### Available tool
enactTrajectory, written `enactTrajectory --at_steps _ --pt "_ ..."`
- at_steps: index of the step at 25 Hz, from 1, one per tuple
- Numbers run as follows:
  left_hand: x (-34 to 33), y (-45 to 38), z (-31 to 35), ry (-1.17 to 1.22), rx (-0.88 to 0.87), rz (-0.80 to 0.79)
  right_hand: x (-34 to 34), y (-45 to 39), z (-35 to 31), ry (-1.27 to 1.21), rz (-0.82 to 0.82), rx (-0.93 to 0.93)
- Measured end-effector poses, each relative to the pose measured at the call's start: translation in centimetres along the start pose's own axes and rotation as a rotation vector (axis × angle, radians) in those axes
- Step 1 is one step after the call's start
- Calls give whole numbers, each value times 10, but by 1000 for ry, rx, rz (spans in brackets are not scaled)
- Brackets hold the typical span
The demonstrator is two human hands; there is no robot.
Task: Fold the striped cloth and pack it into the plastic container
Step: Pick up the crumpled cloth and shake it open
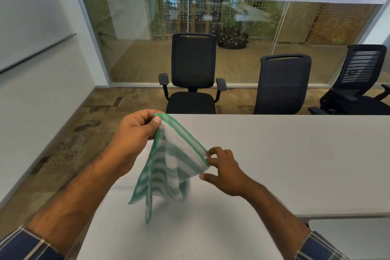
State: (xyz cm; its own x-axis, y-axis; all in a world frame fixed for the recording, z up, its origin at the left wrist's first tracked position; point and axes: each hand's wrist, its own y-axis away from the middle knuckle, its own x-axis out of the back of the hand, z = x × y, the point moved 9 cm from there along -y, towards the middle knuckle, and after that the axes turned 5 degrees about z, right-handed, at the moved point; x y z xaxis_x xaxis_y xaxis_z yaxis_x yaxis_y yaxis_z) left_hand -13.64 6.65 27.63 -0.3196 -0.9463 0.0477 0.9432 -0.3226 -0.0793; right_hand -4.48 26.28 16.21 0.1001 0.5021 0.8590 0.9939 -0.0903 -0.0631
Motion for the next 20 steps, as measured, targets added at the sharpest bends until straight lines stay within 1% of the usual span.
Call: enactTrajectory --at_steps 2,5,7,10,11,12,14,15,16,17,20 --pt "14 -2 -8 1 22 55 22 -1 6 -37 157 -32" --pt "43 -6 -17 -37 25 187 64 -1 13 -282 332 -75" --pt "54 -8 -20 -110 2 237 94 0 14 -393 415 -96" --pt "55 -8 -20 -202 -59 264 126 2 17 -450 481 -138" --pt "52 -8 -19 -248 -87 254 133 3 17 -462 472 -155" --pt "48 -8 -18 -311 -119 241 135 2 15 -490 418 -157" --pt "43 -9 -17 -482 -188 233 133 1 3 -579 208 -113" --pt "41 -10 -16 -568 -214 236 132 2 -2 -603 128 -93" --pt "40 -12 -16 -637 -227 241 134 2 -2 -596 100 -89" --pt "39 -14 -17 -681 -230 247 138 1 2 -560 125 -101" --pt "32 -23 -16 -720 -230 263 151 -8 16 -409 279 -134"
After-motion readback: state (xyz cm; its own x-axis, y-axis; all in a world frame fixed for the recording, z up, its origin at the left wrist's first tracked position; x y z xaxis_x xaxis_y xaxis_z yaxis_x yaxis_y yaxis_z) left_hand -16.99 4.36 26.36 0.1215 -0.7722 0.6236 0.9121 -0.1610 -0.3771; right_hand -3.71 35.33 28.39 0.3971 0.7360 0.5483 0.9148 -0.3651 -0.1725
